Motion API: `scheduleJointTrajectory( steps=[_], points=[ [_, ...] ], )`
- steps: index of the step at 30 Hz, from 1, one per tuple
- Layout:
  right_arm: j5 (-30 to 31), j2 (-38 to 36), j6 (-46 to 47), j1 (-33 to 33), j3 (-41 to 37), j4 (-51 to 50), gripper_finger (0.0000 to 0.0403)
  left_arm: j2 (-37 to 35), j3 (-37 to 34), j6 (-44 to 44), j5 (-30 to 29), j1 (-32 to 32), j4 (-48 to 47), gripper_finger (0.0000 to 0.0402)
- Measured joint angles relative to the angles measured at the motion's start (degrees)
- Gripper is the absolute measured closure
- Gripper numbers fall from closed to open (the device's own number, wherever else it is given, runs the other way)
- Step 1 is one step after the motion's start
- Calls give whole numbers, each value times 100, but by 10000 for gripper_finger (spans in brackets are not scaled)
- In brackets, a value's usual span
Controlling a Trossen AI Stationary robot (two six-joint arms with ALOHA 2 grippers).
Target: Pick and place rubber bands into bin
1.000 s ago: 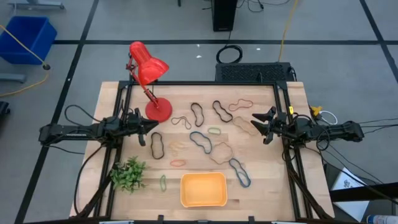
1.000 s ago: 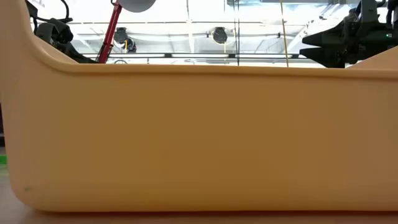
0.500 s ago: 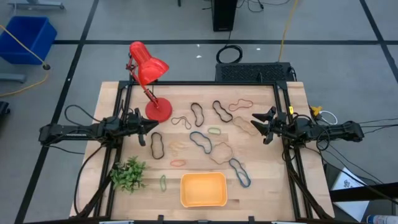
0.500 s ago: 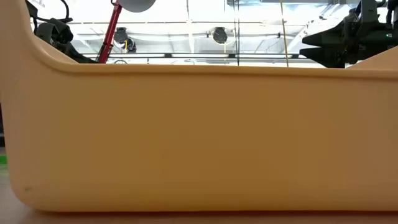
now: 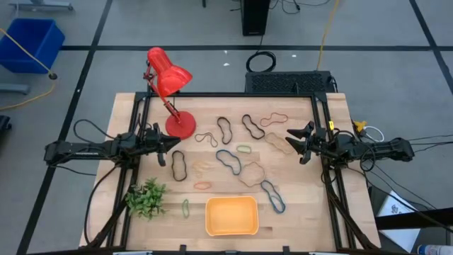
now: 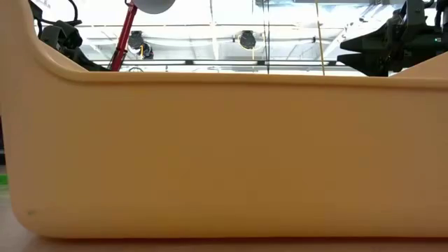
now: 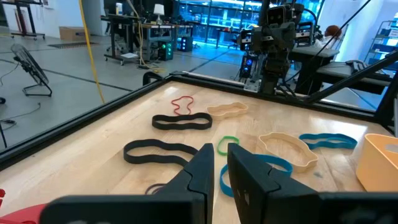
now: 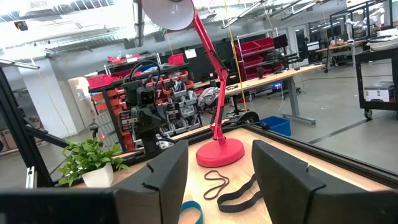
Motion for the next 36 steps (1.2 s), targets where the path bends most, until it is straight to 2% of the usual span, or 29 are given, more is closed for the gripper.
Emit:
scheduleJointTrajectory(
  steps=[23,30,36],
  points=[
    [8,0,-5,-2,0,3,229,2,0,1,0,0,0,350],
    [481,1,-555,-2,0,-13,231,2,0,1,1,0,2,350],
    [561,3,-970,-2,1,-117,232,1,0,3,-1,0,2,350]
  ],
)
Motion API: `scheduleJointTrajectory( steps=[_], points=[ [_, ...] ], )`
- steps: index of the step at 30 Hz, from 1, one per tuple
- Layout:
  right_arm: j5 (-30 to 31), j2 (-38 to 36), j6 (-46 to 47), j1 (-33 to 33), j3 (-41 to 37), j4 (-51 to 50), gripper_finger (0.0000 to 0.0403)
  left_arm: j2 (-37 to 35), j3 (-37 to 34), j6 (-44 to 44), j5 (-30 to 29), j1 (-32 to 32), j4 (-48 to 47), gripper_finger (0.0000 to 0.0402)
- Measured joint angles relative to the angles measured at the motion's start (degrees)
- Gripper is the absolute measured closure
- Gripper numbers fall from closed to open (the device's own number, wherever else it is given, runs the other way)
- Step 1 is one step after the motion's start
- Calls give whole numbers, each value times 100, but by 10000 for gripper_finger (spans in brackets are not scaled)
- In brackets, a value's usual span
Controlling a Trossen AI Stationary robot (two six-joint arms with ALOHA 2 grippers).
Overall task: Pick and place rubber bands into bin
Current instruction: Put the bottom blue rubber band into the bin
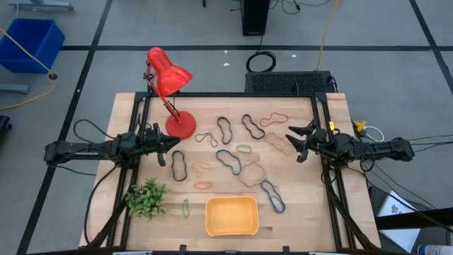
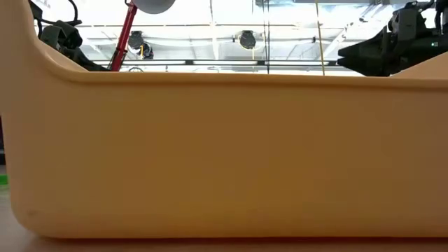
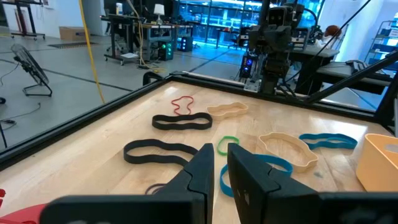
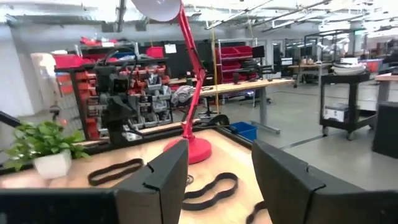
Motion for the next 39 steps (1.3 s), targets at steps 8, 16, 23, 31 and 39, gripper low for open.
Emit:
scheduleJointTrajectory(
  steps=[8,16,23,31,39],
  points=[
    [371,390,-241,3,206,-81,232,1,1,32,0,0,0,350],
    [367,2186,-1293,15,1790,-855,232,1,0,26,0,0,0,350],
    [-38,4213,-521,417,3448,-2805,232,1,0,13,2,0,44,350],
    [-1313,5899,725,1167,3863,-3127,232,1,0,32,2,0,39,350],
    [-1329,6982,1454,1653,3863,-3127,232,1,1,25,0,0,39,350]
  ],
)
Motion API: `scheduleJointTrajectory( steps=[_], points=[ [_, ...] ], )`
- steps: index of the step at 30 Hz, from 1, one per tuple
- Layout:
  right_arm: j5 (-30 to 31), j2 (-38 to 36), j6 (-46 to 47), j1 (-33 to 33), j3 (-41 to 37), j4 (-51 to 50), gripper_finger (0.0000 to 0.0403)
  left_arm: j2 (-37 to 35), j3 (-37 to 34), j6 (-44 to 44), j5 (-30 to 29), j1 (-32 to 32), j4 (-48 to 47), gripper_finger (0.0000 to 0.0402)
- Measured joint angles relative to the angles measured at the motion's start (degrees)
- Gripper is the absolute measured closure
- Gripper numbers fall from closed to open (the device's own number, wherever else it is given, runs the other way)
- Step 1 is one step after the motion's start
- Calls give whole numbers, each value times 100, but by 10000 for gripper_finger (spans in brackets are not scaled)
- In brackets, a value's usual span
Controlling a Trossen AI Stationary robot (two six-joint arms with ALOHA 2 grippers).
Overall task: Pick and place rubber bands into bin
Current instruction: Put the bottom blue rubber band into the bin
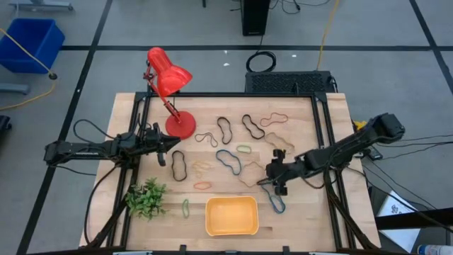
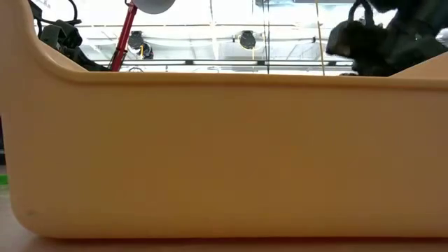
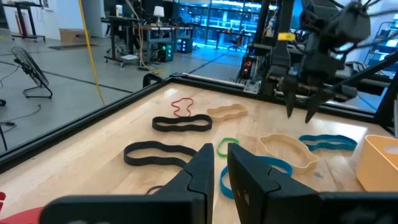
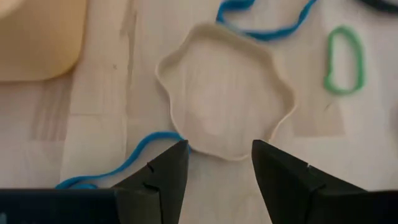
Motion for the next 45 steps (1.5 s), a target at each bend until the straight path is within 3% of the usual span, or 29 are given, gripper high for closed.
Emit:
scheduleJointTrajectory(
  steps=[5,9,17,22,29,33,42,45],
  points=[
    [-56,388,542,170,1,-11,232,0,1,-7,0,0,0,350],
    [-446,617,550,285,4,-1,232,0,-1,-10,0,0,0,350],
    [-446,1076,651,327,17,125,242,0,-1,14,0,0,0,350],
    [-461,1114,723,330,23,139,288,0,1,19,0,0,0,350],
    [-448,1120,1105,327,23,137,388,0,-1,19,0,0,0,350],
    [-444,1119,1387,327,21,135,398,0,-1,19,0,0,0,350],
    [-553,333,1617,325,-7,8,401,-1,0,14,-1,0,0,350],
    [-127,-122,1612,327,-7,-46,402,-2,-1,14,0,0,0,350]
  ],
)
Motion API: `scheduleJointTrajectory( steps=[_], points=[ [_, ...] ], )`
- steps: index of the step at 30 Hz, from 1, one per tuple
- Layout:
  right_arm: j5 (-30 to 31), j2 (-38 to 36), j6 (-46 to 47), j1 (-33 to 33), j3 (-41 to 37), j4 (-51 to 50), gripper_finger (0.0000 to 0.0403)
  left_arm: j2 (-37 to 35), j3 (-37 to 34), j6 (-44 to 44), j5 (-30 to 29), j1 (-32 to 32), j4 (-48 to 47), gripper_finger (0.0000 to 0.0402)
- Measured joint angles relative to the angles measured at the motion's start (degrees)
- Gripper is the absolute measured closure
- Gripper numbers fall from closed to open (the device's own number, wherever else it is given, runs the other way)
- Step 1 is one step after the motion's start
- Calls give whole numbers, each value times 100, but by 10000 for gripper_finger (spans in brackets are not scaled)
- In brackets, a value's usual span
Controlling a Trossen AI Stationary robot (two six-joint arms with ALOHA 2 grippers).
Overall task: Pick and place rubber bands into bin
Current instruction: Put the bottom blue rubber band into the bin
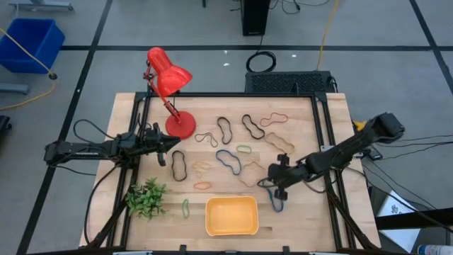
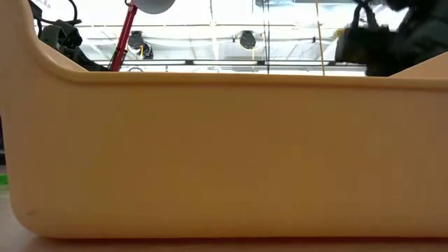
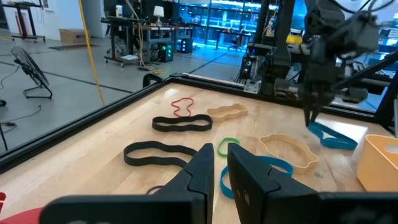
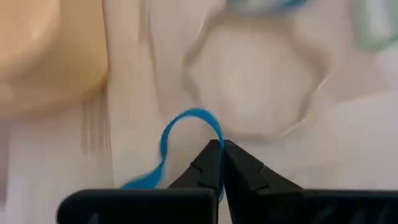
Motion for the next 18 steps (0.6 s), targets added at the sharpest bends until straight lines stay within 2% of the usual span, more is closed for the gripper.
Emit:
scheduleJointTrajectory(
  steps=[6,10,13,18],
  points=[
    [1123,-1001,-76,0,0,121,402,1,0,-29,0,0,1,350],
    [1831,-1526,-557,-2,7,606,402,2,0,-30,0,0,2,350],
    [2124,-1769,-1226,-4,7,1448,402,1,1,-30,0,0,2,350],
    [2098,-1851,-2821,-4,9,3471,402,2,0,-51,0,0,1,350]
  ],
)
